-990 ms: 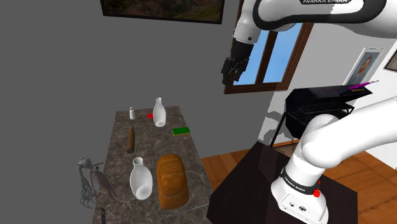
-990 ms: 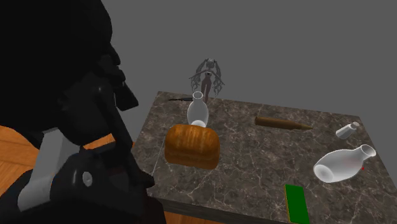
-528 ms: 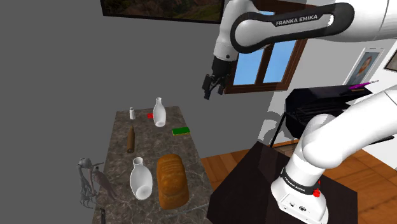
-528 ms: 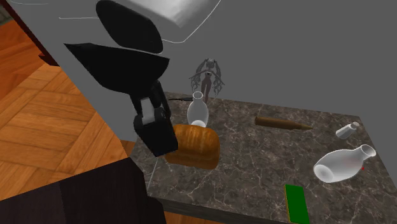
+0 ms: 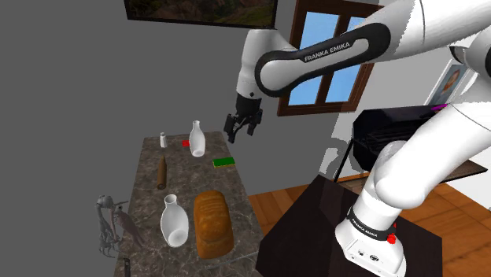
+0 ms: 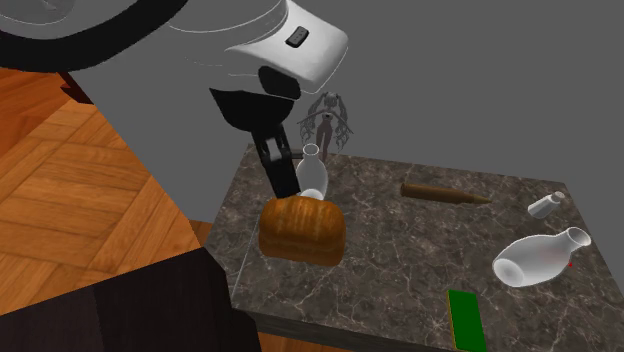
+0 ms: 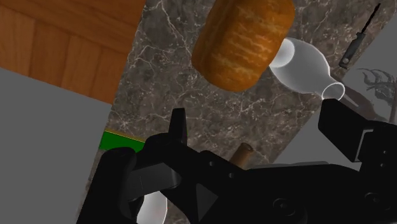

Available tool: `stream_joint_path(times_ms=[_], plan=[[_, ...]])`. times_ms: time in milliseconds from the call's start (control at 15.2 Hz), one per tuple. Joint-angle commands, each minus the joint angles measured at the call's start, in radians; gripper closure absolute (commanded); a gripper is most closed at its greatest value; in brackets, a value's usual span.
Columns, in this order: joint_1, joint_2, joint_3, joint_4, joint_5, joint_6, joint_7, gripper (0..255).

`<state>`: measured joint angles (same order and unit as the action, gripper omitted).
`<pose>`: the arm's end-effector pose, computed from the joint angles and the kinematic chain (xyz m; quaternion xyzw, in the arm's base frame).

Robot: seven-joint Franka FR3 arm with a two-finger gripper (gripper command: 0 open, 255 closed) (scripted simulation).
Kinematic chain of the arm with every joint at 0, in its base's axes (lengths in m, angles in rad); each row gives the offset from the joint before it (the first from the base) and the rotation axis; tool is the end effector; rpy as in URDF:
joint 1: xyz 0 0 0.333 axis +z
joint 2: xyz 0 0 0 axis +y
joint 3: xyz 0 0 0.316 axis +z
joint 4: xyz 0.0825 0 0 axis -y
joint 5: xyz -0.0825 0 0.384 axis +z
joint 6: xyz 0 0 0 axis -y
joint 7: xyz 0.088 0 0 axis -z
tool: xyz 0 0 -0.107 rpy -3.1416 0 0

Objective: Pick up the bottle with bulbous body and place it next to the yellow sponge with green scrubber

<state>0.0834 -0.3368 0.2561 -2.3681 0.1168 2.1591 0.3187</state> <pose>0.4275 0.1607 0.4616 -0.9979 0.0235 -0.0540 0.0271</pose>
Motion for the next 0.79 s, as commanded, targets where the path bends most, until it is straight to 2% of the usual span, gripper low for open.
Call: stream_joint_path(times_ms=[0,330,726], plan=[[0.002,0.068,0.03,0.018,-0.013,0.051,0.042,0],[0.01,0.247,0.094,0.089,-0.083,0.151,0.163,0],[0.048,0.481,0.126,0.22,-0.222,0.229,0.33,0]])
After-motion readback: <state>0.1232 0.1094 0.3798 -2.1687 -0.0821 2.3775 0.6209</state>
